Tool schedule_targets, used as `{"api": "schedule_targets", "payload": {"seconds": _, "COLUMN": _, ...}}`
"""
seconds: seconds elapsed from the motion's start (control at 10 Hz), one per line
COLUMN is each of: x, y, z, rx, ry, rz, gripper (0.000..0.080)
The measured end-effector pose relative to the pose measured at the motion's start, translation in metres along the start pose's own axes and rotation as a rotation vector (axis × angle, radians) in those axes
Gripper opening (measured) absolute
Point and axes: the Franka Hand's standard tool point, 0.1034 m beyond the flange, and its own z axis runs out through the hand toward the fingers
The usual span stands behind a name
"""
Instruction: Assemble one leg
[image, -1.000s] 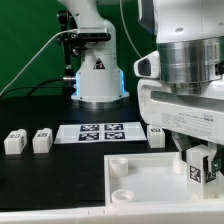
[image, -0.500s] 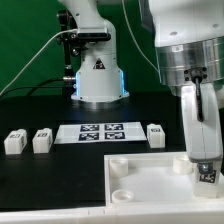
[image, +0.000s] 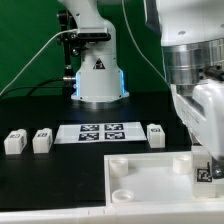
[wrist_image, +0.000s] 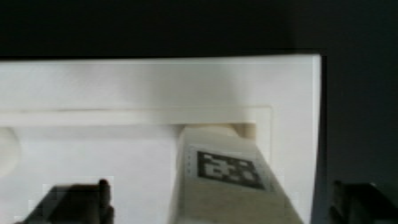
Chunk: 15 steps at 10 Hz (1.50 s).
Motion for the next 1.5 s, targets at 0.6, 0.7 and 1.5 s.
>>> {"api": "schedule_targets", "payload": {"seconds": 0.6, "x": 0.005, "y": 0.000, "z": -0.002, "rx": -0.011, "ry": 0.020, "rz": -0.754, "gripper": 0.0649}}
{"api": "schedule_targets", "payload": {"seconds": 0.7, "x": 0.010, "y": -0.001, "z": -0.004, "rx": -0.042, "ry": 0.042, "rz": -0.964, "gripper": 0.0649}}
{"api": "schedule_targets", "payload": {"seconds": 1.5, "x": 0.012, "y": -0.002, "z": -0.005, "rx": -0.027, "ry": 0.043, "rz": -0.555, "gripper": 0.0292}}
